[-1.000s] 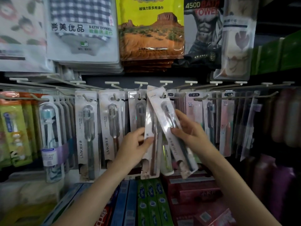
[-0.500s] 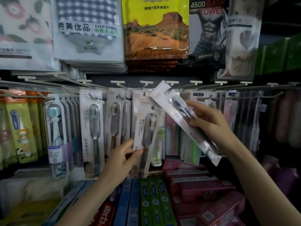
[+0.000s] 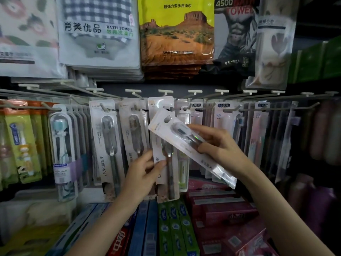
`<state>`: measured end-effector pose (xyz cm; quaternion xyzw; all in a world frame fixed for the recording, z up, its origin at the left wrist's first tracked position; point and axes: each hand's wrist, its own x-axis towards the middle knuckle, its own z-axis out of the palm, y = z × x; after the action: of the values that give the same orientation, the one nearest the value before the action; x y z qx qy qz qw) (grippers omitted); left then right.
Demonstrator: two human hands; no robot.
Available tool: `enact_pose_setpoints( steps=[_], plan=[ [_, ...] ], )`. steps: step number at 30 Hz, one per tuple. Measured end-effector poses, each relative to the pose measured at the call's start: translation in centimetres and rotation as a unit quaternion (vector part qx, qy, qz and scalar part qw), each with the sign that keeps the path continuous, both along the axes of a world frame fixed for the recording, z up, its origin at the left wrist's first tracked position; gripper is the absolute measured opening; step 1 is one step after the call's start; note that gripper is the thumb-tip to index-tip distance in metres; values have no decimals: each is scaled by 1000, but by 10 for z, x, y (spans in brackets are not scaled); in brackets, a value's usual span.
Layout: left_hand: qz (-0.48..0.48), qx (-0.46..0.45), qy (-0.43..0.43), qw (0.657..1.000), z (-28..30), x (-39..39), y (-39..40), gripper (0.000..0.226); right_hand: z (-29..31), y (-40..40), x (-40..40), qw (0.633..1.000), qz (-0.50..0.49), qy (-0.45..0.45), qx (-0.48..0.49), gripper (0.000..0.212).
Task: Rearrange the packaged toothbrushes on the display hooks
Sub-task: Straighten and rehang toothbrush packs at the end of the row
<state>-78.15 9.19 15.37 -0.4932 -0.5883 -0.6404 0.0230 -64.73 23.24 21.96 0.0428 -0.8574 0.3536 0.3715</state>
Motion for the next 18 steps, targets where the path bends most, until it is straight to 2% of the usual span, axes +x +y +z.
enact_pose_setpoints(
  steps=[6,10,13,18],
  plan=[
    [-23,17,-81,996,-3,3,-2,22,-9,10,5,997,40,25,-61,53],
    [-31,5,-101,994,6,10,10,17,-13,8,1,995,52,10,-88,56],
    [-28,-30,-85,996,15,6,15,17,-9,6,0,992,57,3,-110,50],
    [11,-102,-22,995,23,-11,11,12,-2,1,-9,998,19,-26,-57,46]
  ],
)
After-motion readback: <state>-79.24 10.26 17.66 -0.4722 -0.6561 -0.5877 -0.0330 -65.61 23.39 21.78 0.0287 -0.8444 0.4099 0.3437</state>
